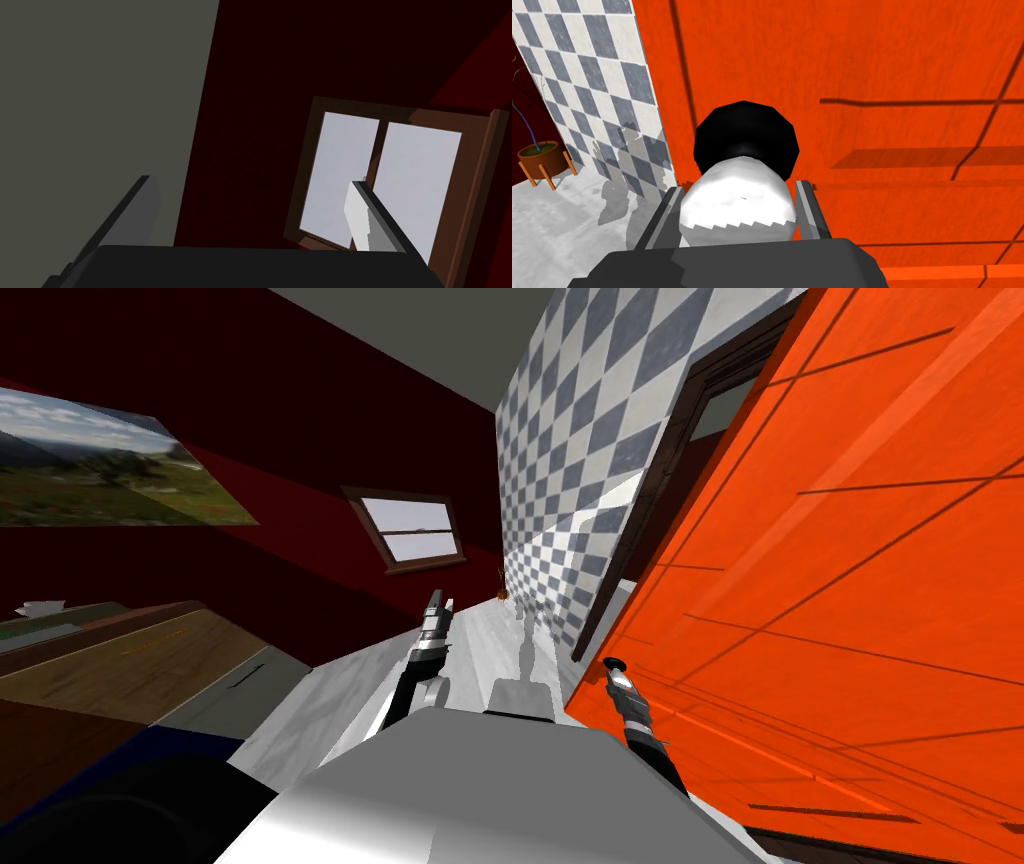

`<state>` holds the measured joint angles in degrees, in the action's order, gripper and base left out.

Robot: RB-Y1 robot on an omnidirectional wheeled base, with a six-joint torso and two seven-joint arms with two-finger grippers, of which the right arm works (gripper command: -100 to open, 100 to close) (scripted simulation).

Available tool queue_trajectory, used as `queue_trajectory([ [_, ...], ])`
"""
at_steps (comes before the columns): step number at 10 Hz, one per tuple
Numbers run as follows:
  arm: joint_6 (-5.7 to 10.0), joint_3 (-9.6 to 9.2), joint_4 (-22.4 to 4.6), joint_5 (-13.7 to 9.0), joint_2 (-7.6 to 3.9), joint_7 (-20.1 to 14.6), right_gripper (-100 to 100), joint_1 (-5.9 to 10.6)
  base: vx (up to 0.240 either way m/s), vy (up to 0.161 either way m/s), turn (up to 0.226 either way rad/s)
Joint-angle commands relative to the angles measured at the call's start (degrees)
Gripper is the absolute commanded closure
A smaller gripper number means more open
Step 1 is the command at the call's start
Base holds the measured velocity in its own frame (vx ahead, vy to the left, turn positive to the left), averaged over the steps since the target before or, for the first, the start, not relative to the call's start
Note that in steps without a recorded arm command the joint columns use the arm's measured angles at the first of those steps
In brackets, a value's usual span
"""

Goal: Pull the door open

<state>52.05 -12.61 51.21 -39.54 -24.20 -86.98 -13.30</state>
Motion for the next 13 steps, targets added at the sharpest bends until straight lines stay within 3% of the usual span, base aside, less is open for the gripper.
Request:
queue_trajectory([
  [1,0.81,-1.26,0.46,0.72,-0.65,-1.01,100,-0.66,-0.238,0.015,0.052],
  [3,0.70,-1.42,0.62,0.83,-0.76,-0.97,100,-0.81,-0.172,0.011,0.021],
  [11,5.20,-7.38,1.88,4.20,-4.37,-5.50,100,-3.90,-0.208,-0.038,0.085],
  [12,4.79,-7.03,1.47,3.99,-4.00,-5.18,100,-3.45,-0.112,-0.024,0.032],
  [13,5.71,-7.86,1.08,4.60,-4.45,-6.10,100,-3.86,-0.160,-0.013,0.132],
])
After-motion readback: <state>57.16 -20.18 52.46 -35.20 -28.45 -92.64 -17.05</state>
